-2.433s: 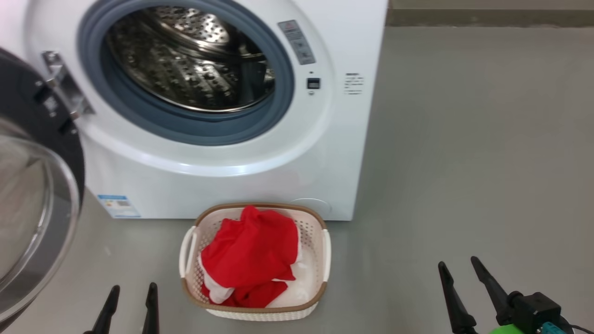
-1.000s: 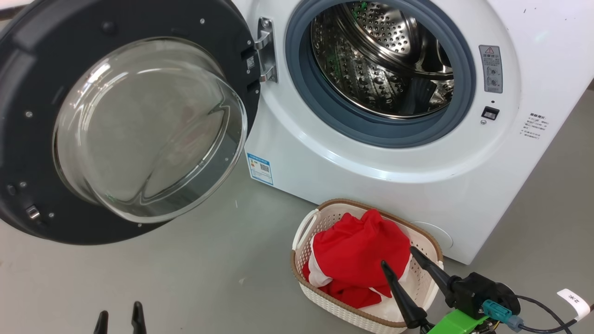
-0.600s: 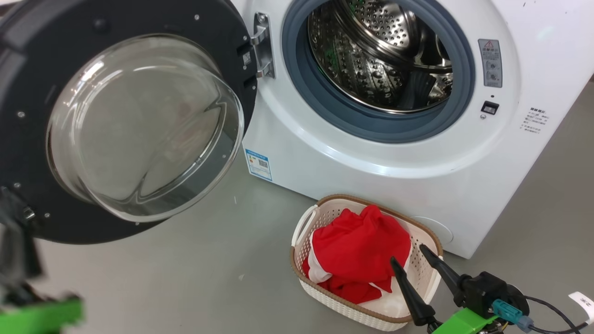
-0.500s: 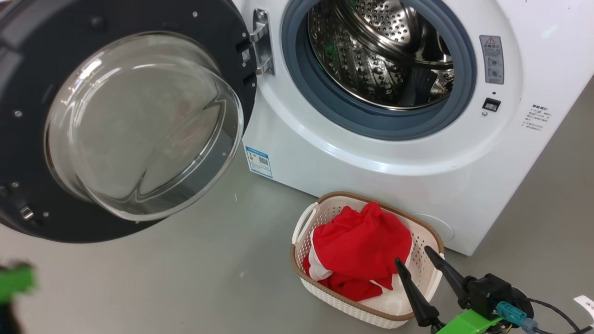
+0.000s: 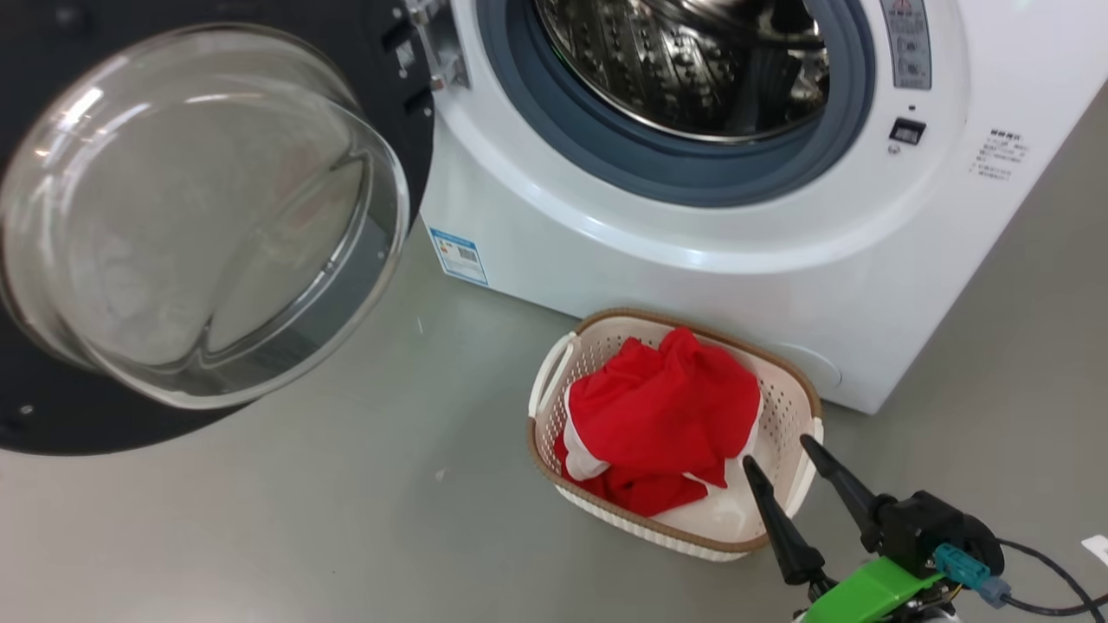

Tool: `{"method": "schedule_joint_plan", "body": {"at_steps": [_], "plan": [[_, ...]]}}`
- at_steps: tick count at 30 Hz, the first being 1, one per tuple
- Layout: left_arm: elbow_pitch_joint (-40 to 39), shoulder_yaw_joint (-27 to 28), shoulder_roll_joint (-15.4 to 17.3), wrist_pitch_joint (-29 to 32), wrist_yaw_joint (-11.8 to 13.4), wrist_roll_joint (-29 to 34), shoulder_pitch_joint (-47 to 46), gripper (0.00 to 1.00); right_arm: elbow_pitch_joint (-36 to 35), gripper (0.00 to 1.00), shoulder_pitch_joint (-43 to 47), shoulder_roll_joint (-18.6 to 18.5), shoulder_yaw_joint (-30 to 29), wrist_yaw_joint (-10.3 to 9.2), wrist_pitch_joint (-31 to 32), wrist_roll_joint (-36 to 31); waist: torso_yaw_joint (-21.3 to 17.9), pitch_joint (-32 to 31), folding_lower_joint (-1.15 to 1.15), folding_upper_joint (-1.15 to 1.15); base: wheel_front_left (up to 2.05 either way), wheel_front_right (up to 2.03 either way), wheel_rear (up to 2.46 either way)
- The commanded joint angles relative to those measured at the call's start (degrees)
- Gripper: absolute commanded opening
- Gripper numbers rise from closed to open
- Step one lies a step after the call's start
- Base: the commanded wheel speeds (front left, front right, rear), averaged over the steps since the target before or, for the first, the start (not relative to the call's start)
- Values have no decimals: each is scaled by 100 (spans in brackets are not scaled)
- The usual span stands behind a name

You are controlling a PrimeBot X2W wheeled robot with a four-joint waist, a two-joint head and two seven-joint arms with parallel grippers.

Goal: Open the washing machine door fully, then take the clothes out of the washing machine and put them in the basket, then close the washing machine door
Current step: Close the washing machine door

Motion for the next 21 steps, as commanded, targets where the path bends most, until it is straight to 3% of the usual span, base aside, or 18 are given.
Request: {"method": "schedule_joint_plan", "body": {"at_steps": [1, 10, 21], "plan": [[14, 66, 449, 126, -31, -137, -232, 0, -152, 100, -192, -8, 110, 28, -37, -77, -94, 153, 0, 0, 0, 0, 0], [1756, -355, 1010, 1741, -31, -1560, -1136, 0, -135, 100, -289, -9, 149, 28, -37, -174, -141, 432, 0, 0, 0, 0, 0], [2264, -1076, 1175, 3394, -32, -2086, -1126, 0, -119, 100, -342, -75, 207, 28, -37, -216, -106, 606, 0, 0, 0, 0, 0]]}}
